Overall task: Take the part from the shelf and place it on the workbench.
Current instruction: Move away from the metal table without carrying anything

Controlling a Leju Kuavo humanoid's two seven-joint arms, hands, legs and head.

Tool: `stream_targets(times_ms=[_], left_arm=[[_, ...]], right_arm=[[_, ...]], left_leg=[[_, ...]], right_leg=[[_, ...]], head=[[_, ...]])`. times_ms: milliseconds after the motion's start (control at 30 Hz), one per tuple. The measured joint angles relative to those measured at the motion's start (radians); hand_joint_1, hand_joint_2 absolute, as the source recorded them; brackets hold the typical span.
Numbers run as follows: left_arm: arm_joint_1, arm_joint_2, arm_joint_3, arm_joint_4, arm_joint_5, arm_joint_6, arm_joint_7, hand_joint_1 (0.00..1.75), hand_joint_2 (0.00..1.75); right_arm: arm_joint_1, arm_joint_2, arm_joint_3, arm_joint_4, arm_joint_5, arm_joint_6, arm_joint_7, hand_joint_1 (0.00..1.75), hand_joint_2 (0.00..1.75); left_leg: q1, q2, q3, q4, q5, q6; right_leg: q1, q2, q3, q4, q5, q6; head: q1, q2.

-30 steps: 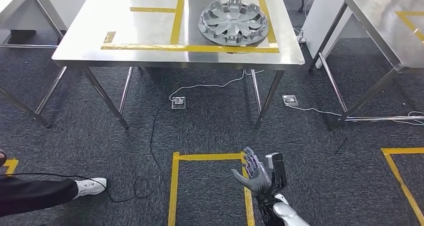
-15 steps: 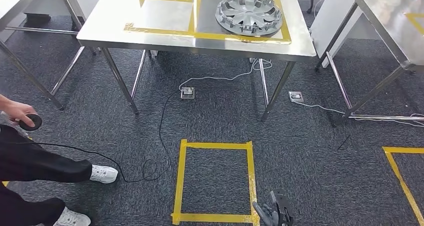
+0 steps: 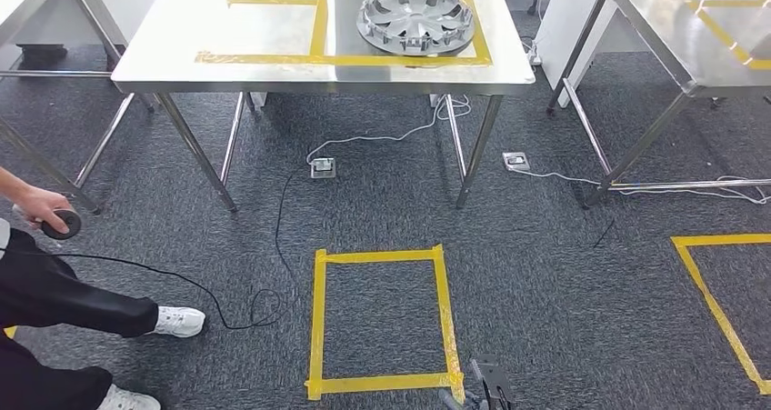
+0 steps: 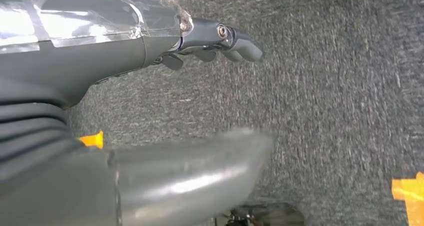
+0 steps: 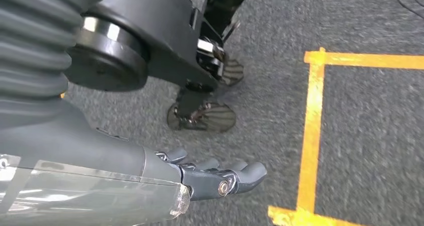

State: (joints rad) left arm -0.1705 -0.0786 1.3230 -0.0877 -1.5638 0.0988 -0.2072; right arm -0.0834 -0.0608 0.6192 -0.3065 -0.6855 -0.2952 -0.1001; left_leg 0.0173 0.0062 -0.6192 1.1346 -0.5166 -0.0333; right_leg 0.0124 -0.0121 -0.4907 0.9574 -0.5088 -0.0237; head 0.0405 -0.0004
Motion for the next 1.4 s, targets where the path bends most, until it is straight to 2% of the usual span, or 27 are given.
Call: stream_targets(times_ms=[33, 67, 167, 233, 267, 333, 367, 400, 433, 500, 533, 567, 633, 700, 733, 767, 833, 867, 900, 933, 1000, 1067, 1133, 1200, 1267, 1367, 1400], left_arm=[[0.000, 0.001, 0.000, 0.000, 0.000, 0.000, -0.001, 0.00, 1.75], [0.000, 0.000, 0.000, 0.000, 0.000, 0.000, 0.000, 0.00, 1.75], [0.000, -0.001, 0.000, 0.000, -0.002, 0.001, 0.004, 0.00, 1.75], [-0.001, -0.002, 0.000, 0.000, -0.003, 0.001, 0.004, 0.00, 1.75], [-0.001, -0.003, 0.000, 0.000, -0.003, 0.001, 0.004, 0.00, 1.75], [-0.001, -0.003, 0.000, 0.000, -0.004, 0.001, 0.004, 0.00, 1.75], [0.000, -0.004, 0.000, 0.000, -0.004, 0.001, 0.005, 0.00, 1.75], [0.001, -0.004, 0.000, 0.000, -0.004, 0.001, 0.006, 0.00, 1.75], [0.001, -0.006, 0.000, 0.000, -0.004, 0.001, 0.006, 0.00, 1.75], [0.001, -0.009, 0.000, 0.000, -0.004, 0.000, 0.007, 0.00, 1.75], [0.001, -0.012, 0.000, 0.000, -0.004, 0.000, 0.006, 0.00, 1.75], [0.000, -0.015, 0.000, 0.000, -0.004, 0.000, 0.005, 0.00, 1.75], [0.000, -0.021, 0.000, 0.000, -0.004, -0.001, 0.003, 0.00, 1.75], [0.000, -0.025, 0.000, 0.000, -0.004, -0.001, 0.002, 0.00, 1.75], [0.000, -0.026, 0.000, 0.000, -0.004, -0.001, 0.000, 0.00, 1.75], [0.000, -0.026, 0.000, 0.000, -0.005, -0.001, -0.001, 0.00, 1.75], [0.000, -0.026, 0.000, 0.000, -0.005, -0.001, -0.002, 0.00, 1.75], [0.002, -0.026, 0.000, 0.000, -0.005, -0.001, -0.002, 0.00, 1.75], [0.003, -0.026, 0.000, 0.000, -0.005, -0.001, -0.002, 0.00, 1.75], [0.004, -0.025, 0.000, 0.000, -0.005, -0.001, -0.002, 0.00, 1.75], [0.004, -0.024, 0.000, 0.000, -0.005, -0.001, -0.002, 0.00, 1.75], [0.003, -0.024, 0.000, 0.000, -0.005, -0.002, -0.001, 0.00, 1.75], [0.003, -0.025, 0.000, 0.000, -0.005, -0.002, 0.002, 0.00, 1.75], [0.004, -0.025, 0.000, 0.000, -0.005, -0.003, 0.005, 0.00, 1.75], [0.003, -0.025, 0.000, 0.000, -0.005, -0.003, 0.006, 0.00, 1.75], [0.003, -0.024, 0.000, 0.000, -0.005, -0.003, 0.008, 0.00, 1.75], [0.004, -0.024, 0.000, 0.000, -0.005, -0.003, 0.008, 0.00, 1.75]], right_arm=[[-0.001, 0.003, 0.001, 0.004, -0.001, 0.000, 0.006, 0.00, 1.75], [-0.002, 0.004, 0.001, 0.008, -0.003, -0.001, 0.011, 0.00, 1.75], [-0.004, 0.006, 0.005, 0.018, -0.005, -0.001, 0.021, 0.00, 1.75], [-0.004, 0.008, 0.008, 0.023, -0.005, -0.001, 0.025, 0.00, 1.75], [-0.004, 0.009, 0.010, 0.025, -0.005, -0.002, 0.027, 0.00, 1.75], [-0.004, 0.010, 0.014, 0.029, -0.005, -0.003, 0.030, 0.00, 1.75], [-0.004, 0.011, 0.016, 0.031, -0.006, -0.004, 0.033, 0.00, 1.75], [-0.003, 0.012, 0.017, 0.033, -0.006, -0.004, 0.038, 0.00, 1.75], [-0.003, 0.012, 0.019, 0.035, -0.005, -0.004, 0.044, 0.00, 1.75], [-0.004, 0.012, 0.022, 0.038, -0.003, -0.004, 0.056, 0.00, 1.75], [-0.004, 0.011, 0.023, 0.040, -0.001, -0.003, 0.059, 0.00, 1.75], [-0.005, 0.010, 0.024, 0.042, 0.000, -0.003, 0.061, 0.00, 1.75], [-0.005, 0.008, 0.025, 0.045, 0.002, -0.002, 0.062, 0.00, 1.75], [-0.006, 0.007, 0.025, 0.047, 0.003, -0.003, 0.062, 0.00, 1.75], [-0.007, 0.007, 0.025, 0.048, 0.003, -0.003, 0.062, 0.00, 1.75], [-0.008, 0.007, 0.025, 0.049, 0.004, -0.003, 0.062, 0.00, 1.75], [-0.008, 0.007, 0.025, 0.051, 0.004, -0.003, 0.062, 0.00, 1.75], [-0.008, 0.007, 0.025, 0.052, 0.004, -0.002, 0.062, 0.00, 1.75], [-0.007, 0.007, 0.025, 0.053, 0.004, -0.002, 0.062, 0.00, 1.75], [-0.007, 0.007, 0.025, 0.054, 0.004, -0.003, 0.062, 0.00, 1.75], [-0.007, 0.008, 0.028, 0.056, 0.009, -0.012, 0.062, 0.00, 1.75], [-0.009, 0.007, 0.033, 0.058, 0.018, -0.027, 0.062, 0.00, 0.87], [-0.011, 0.007, 0.039, 0.059, 0.026, -0.038, 0.060, 0.00, 0.00], [-0.011, 0.007, 0.046, 0.060, 0.029, -0.039, 0.055, 0.00, 0.00], [-0.011, 0.008, 0.050, 0.061, 0.028, -0.035, 0.048, 0.00, 0.00], [-0.011, 0.009, 0.054, 0.063, 0.020, -0.033, 0.030, 0.00, 0.00], [-0.009, 0.010, 0.055, 0.063, 0.016, -0.033, 0.025, 0.00, 0.00]], left_leg=[[0.000, 0.002, 0.034, -0.050, 0.012, 0.002], [-0.001, 0.003, 0.054, -0.082, 0.011, 0.006], [-0.001, 0.000, 0.054, -0.094, 0.000, 0.031], [0.002, 0.000, 0.052, -0.095, 0.001, 0.043], [0.003, 0.000, 0.050, -0.096, 0.003, 0.048], [0.001, 0.000, 0.046, -0.096, 0.004, 0.053], [0.000, 0.000, 0.044, -0.096, 0.005, 0.054], [-0.001, 0.000, 0.044, -0.096, 0.005, 0.055], [-0.002, -0.001, 0.044, -0.095, 0.005, 0.055], [-0.005, -0.003, 0.046, -0.096, 0.006, 0.055], [-0.007, -0.005, 0.046, -0.097, 0.006, 0.054], [-0.007, -0.006, 0.045, -0.097, 0.008, 0.051], [-0.004, -0.007, 0.040, -0.098, 0.013, 0.043], [-0.004, -0.006, 0.038, -0.100, 0.014, 0.032], [-0.005, -0.006, 0.031, -0.088, 0.002, 0.028], [-0.006, -0.007, 0.017, -0.058, -0.020, 0.024], [-0.004, -0.009, -0.034, 0.052, -0.082, 0.017], [-0.003, -0.009, -0.058, 0.108, -0.103, 0.013], [-0.002, -0.008, -0.071, 0.138, -0.107, 0.010], [-0.001, -0.008, -0.065, 0.132, -0.093, 0.007], [0.001, -0.005, -0.007, 0.024, -0.033, 0.006], [0.000, -0.005, 0.048, -0.076, -0.002, 0.015], [-0.004, -0.006, 0.058, -0.097, -0.003, 0.031], [-0.002, -0.005, 0.056, -0.099, 0.001, 0.044], [0.002, -0.004, 0.054, -0.102, 0.006, 0.053], [0.004, -0.001, 0.047, -0.102, 0.009, 0.058], [0.004, -0.001, 0.046, -0.102, 0.010, 0.058]], right_leg=[[-0.001, 0.000, -0.006, 0.011, -0.005, 0.007], [-0.001, 0.001, -0.009, 0.021, -0.010, 0.013], [0.001, 0.002, -0.014, 0.038, -0.018, 0.023], [-0.002, 0.004, -0.031, 0.073, -0.047, 0.034], [-0.005, 0.005, -0.051, 0.118, -0.075, 0.041], [-0.010, 0.006, -0.111, 0.249, -0.138, 0.050], [-0.012, 0.006, -0.135, 0.302, -0.153, 0.052], [-0.012, 0.006, -0.147, 0.325, -0.151, 0.050], [-0.011, 0.006, -0.141, 0.309, -0.127, 0.046], [-0.006, 0.009, -0.091, 0.189, -0.050, 0.026], [-0.003, 0.010, -0.064, 0.127, -0.021, 0.015], [0.001, 0.011, -0.045, 0.082, -0.005, 0.005], [0.007, 0.012, -0.034, 0.053, -0.003, -0.006], [0.006, 0.010, -0.026, 0.026, 0.005, -0.008], [0.003, 0.008, -0.020, 0.010, 0.012, -0.008], [0.000, 0.006, -0.015, -0.005, 0.019, -0.008], [-0.001, 0.004, -0.015, -0.010, 0.025, -0.009], [0.000, 0.004, -0.018, -0.007, 0.025, -0.010], [0.000, 0.003, -0.020, -0.004, 0.025, -0.009], [0.000, 0.004, -0.022, 0.001, 0.023, -0.008], [-0.002, 0.005, -0.026, 0.014, 0.017, -0.001], [-0.001, 0.006, -0.032, 0.032, 0.007, 0.011], [0.001, 0.007, -0.038, 0.042, 0.003, 0.020], [-0.002, 0.009, -0.040, 0.046, 0.000, 0.029], [-0.005, 0.010, -0.060, 0.092, -0.035, 0.041], [-0.015, 0.011, -0.137, 0.274, -0.132, 0.058], [-0.018, 0.011, -0.154, 0.315, -0.142, 0.060]], head=[[-0.004, 0.000], [-0.005, 0.000], [-0.002, 0.000], [0.006, 0.000], [0.011, 0.000], [0.023, 0.000], [0.028, 0.000], [0.033, 0.000], [0.038, 0.000], [0.047, 0.000], [0.047, 0.000], [0.047, 0.000], [0.047, 0.000], [0.052, 0.000], [0.049, 0.000], [0.044, 0.000], [0.027, 0.000], [0.020, 0.000], [0.015, 0.000], [0.010, 0.000], [0.002, 0.000], [-0.003, 0.000], [0.001, 0.000], [0.005, 0.000], [0.011, 0.000], [0.027, 0.000], [0.031, 0.000]])
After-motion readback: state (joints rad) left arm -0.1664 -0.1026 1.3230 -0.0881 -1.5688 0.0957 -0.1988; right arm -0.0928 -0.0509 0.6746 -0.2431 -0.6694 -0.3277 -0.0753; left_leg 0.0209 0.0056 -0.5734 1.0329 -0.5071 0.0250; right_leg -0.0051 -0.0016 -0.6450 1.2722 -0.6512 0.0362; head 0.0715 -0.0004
